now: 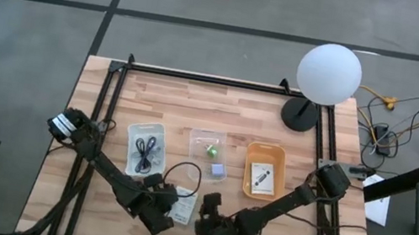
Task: Pick and place items into bin
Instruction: Put the white card reader box into the yellow bin
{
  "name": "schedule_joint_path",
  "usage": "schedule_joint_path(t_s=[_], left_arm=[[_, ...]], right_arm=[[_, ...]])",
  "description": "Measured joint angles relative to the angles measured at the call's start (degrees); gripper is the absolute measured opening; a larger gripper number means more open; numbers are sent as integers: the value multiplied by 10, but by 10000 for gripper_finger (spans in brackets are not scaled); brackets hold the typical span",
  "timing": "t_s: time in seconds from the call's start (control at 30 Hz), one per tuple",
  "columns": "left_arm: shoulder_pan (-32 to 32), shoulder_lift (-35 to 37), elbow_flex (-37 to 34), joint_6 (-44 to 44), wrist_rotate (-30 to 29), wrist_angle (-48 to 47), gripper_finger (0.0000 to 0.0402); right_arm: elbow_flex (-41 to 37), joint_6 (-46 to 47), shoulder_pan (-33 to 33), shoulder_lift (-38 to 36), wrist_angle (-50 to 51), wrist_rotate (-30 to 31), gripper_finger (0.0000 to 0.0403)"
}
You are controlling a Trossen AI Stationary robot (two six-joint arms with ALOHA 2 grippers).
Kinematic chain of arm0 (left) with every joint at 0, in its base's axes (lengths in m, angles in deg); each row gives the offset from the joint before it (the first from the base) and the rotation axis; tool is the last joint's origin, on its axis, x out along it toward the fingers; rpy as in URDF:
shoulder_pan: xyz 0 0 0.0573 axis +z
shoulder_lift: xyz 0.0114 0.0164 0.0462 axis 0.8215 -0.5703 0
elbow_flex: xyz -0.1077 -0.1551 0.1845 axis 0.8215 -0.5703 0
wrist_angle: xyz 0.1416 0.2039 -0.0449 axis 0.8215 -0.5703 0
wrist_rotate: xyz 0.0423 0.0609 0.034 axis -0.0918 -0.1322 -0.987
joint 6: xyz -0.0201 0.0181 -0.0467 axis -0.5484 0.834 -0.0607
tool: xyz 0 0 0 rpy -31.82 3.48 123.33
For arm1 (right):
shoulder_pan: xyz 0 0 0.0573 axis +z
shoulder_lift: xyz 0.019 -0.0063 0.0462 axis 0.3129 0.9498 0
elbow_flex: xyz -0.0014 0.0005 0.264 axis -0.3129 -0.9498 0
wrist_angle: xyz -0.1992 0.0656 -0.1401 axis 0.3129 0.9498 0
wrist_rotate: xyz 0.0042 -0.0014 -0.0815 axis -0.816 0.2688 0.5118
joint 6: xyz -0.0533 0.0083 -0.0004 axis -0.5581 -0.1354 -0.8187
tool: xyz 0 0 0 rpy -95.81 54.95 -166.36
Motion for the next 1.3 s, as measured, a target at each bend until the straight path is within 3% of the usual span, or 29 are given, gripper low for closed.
schedule_joint_path(t_s=[0.2, 0.47, 0.6, 0.83, 1.3], left_arm=[[-5, -1, -11, -14, 1, 19, 0], [-7, 56, 15, 42, -12, 6, 0], [-15, 67, 17, 4, -16, -48, 0], [-27, 37, 3, -49, 26, -39, 0], [1, 14, -5, 5, 12, 85, 0]], right_arm=[[0, -74, -10, 3, -12, -1, 203], [-1, 58, -30, 3, -18, -2, 203], [-1, 97, -31, 3, -17, -2, 203], [-4, 111, -19, 4, -12, -3, 203], [-4, 111, -11, 4, 2, -24, 203]])
